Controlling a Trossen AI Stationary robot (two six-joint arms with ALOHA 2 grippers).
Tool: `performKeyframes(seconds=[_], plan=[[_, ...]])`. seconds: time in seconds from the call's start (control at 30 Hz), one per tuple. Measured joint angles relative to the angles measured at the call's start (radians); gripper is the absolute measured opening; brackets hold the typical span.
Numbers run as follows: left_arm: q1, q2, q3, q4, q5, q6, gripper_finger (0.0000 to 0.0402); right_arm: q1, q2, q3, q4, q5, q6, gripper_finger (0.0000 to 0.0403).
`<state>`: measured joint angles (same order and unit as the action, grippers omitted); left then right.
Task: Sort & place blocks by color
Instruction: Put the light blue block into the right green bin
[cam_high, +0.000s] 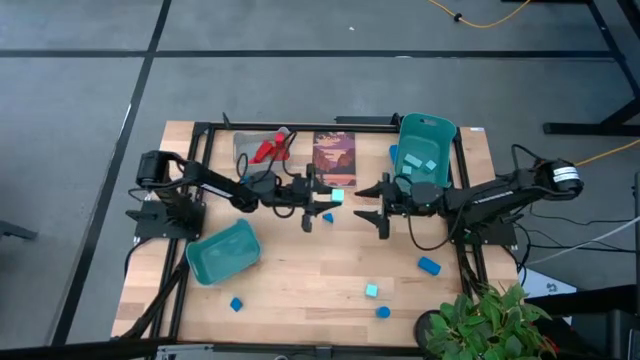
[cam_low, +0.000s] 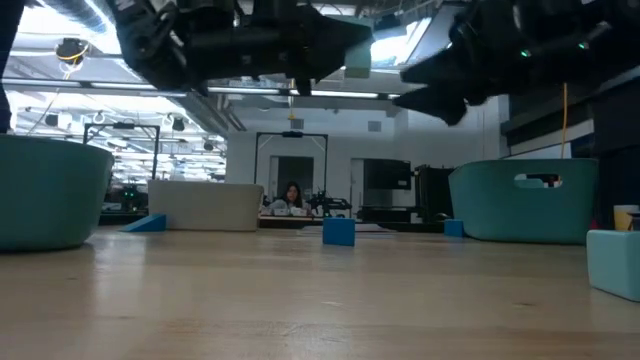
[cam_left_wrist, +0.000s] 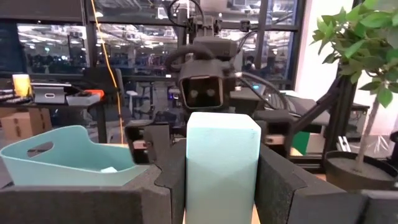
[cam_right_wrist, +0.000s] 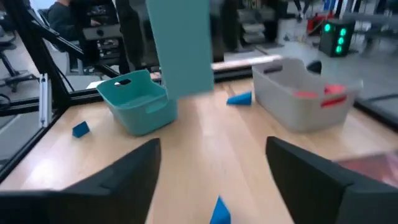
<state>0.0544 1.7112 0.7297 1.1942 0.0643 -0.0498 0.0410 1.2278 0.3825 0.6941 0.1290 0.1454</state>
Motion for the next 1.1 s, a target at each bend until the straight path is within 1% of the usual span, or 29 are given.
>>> performKeyframes(seconds=[0.07, 0.17, 0.37, 0.67, 0.73, 0.83, 1.1], plan=[[0.0, 0.019, 0.023, -0.001, 0.0, 0.0, 0.0125, 0.0, 0.027, 0.035, -0.001, 0.001, -0.023, 0.031], [0.0, 0.049, 0.045, 0.006, 0.002, 0.0, 0.0125, 0.0, 0.067, 0.081, 0.0, -0.022, -0.02, 0.0321], [0.0, 0.086, 0.058, 0.033, 0.002, -0.019, 0.0125, 0.0, 0.12, 0.123, -0.001, -0.093, -0.023, 0.0322], [-0.002, 0.086, 0.059, 0.05, 0.002, -0.026, 0.0125, 0.0, 0.176, 0.194, -0.002, -0.097, -0.024, 0.0319], [-0.003, 0.086, 0.059, 0.045, 0.002, -0.026, 0.0125, 0.0, 0.185, 0.206, -0.002, -0.097, -0.024, 0.0307], [-0.003, 0.086, 0.059, 0.05, 0.006, -0.026, 0.0125, 0.0, 0.187, 0.207, -0.009, -0.097, -0.024, 0.0274], [-0.004, 0.086, 0.059, 0.047, 0.01, -0.031, 0.0125, -0.001, 0.186, 0.207, -0.023, -0.089, -0.03, 0.0147]])
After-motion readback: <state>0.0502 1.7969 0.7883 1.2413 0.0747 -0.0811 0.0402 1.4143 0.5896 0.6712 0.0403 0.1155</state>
